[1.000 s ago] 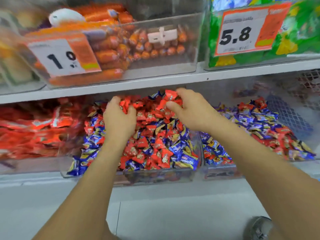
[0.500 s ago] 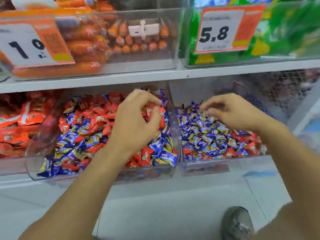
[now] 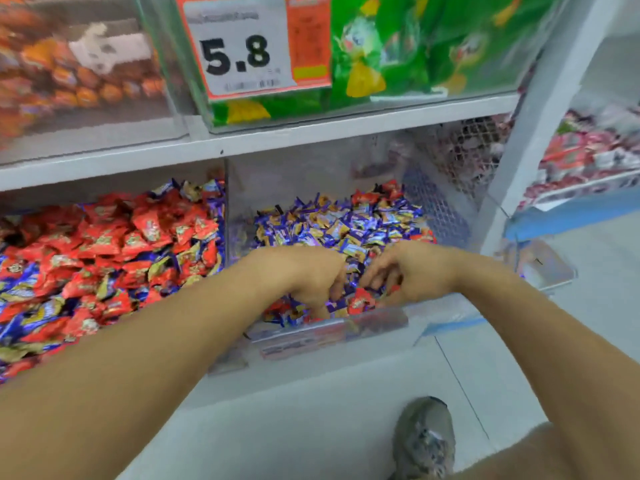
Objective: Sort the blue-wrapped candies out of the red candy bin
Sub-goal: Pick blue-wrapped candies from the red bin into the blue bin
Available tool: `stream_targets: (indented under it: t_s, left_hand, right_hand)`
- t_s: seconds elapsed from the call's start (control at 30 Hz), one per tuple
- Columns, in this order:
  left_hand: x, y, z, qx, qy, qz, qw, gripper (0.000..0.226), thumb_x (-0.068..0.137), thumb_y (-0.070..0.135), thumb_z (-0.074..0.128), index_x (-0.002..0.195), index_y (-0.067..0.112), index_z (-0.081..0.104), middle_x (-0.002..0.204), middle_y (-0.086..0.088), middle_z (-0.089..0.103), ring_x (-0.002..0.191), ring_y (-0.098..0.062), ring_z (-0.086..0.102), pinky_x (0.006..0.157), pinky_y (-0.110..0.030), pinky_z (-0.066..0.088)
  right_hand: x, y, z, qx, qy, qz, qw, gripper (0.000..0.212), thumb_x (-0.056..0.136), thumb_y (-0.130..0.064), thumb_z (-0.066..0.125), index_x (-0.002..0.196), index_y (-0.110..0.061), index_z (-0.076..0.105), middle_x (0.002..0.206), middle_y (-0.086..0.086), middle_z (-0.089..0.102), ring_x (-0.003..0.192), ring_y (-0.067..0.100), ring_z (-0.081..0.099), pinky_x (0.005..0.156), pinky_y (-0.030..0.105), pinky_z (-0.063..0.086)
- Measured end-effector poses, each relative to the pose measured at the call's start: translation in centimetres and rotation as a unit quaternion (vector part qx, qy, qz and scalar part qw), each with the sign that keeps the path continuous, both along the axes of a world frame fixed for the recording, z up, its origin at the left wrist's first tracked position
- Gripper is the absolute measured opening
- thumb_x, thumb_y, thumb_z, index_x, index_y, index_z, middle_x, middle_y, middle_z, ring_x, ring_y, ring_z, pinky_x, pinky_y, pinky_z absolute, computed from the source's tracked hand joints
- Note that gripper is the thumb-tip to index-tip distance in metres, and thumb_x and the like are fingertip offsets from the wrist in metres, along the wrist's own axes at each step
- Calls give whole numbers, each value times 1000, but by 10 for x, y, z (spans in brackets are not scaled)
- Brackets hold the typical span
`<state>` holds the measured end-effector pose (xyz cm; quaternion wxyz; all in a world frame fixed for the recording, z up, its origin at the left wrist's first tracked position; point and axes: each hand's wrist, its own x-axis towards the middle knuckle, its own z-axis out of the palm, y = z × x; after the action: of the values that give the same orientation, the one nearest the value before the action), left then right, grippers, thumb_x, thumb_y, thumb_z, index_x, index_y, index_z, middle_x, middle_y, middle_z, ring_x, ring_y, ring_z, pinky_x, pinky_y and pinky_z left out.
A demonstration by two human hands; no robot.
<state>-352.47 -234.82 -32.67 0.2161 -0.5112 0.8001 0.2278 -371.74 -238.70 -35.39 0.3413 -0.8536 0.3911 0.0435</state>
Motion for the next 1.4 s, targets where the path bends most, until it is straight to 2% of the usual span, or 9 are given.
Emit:
stream_targets:
  t_s: [0.2,0.4,0.6,0.83,1.0,1.1,1.2,1.3,1.4]
  left_hand:
    - [16,4,-13,-36,-98,-51,993,48,70,23,81,110,22,53,110,-1,53,86,-21,50,55,-29,34]
    - [21,1,-7,-33,-28,-56,997,27,81,43,75,97,22,66,87,8,61,81,-15,55,64,-29,44]
    - [28,-10,17,-59,29,-46,997,22,92,33,61,88,13,68,72,0,64,70,-19,58,67,-33,48]
    - [32,-15,11,58,-192,-48,979,28,87,42,65,91,15,61,83,1,59,77,-21,52,67,-31,44]
    - [34,-14,-7,8,-167,-79,983,35,74,38,79,85,19,53,77,3,54,75,-23,52,64,-31,44]
    - [34,-12,-9,3,-146,-75,986,33,74,36,82,81,22,52,69,7,50,71,-19,50,61,-28,39]
    - [36,-12,-6,25,-114,-49,992,25,76,33,81,82,15,64,62,11,56,68,-18,58,64,-31,51]
    - [42,-16,10,46,-61,7,997,17,80,29,78,87,16,70,60,5,69,62,-11,67,68,-30,57]
    - [42,-16,25,77,50,91,992,10,87,20,72,91,14,66,68,-1,74,59,-11,68,62,-27,56]
  right_hand:
    - [19,-6,-4,39,56,66,995,38,80,-34,81,115,-39,68,92,-10,69,66,0,57,73,24,51]
    - [28,-11,-4,82,36,62,994,23,81,-12,77,100,-27,75,81,-10,75,73,6,69,73,31,57]
    - [18,-13,0,63,-4,17,998,15,85,-13,73,93,-26,70,81,-7,73,55,-5,58,58,15,44]
    - [21,-3,10,57,-19,16,998,19,88,-15,69,103,-27,68,90,-2,71,66,10,67,65,24,52]
    - [42,9,6,-25,68,85,994,45,80,-43,78,121,-30,67,91,-14,56,94,13,55,81,27,47]
    - [46,8,-1,-49,50,61,996,28,78,-32,82,101,-20,72,75,-15,52,97,15,54,72,28,45]
    - [46,7,-6,-49,6,40,998,18,75,-25,84,85,-17,72,65,-14,55,74,8,57,64,27,47]
    - [47,10,-2,-41,4,63,997,39,76,-31,84,111,-22,70,74,-20,45,68,3,47,56,18,37]
    - [50,12,0,-46,17,93,994,38,80,-19,80,116,-23,72,74,-21,43,86,11,55,68,22,40]
